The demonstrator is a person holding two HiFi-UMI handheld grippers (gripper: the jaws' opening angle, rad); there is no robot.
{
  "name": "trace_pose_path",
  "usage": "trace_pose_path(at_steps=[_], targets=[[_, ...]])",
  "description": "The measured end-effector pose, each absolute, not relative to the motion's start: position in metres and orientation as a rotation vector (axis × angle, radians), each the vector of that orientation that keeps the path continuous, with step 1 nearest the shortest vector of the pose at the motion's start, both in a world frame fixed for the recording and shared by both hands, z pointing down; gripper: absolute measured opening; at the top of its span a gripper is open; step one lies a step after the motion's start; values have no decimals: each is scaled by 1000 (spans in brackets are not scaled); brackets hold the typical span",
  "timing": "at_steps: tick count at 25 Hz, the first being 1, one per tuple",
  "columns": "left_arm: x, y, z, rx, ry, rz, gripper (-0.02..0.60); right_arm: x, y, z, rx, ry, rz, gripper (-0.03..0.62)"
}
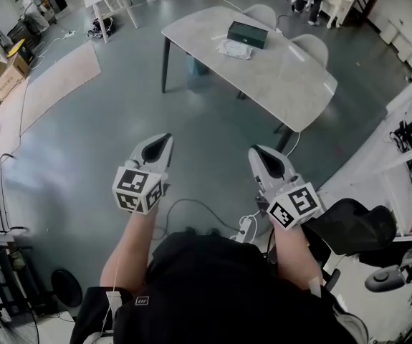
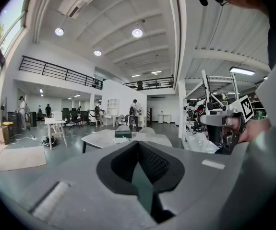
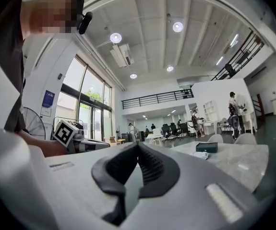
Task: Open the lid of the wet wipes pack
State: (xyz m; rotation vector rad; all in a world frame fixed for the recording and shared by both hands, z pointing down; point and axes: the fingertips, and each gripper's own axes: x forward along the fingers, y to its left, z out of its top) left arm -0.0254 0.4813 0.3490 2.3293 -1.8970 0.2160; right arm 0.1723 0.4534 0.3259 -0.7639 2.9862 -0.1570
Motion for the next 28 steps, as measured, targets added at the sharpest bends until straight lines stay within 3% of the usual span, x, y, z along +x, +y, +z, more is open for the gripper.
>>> trace_pose_path(at_steps=[14, 28], targets=[[2, 436, 359, 2376, -1842, 203, 11, 196, 422, 346, -729, 3022, -275, 4], [-58, 310, 384, 2385, -1770, 209, 11, 139, 303, 371, -849, 3039, -370, 5]])
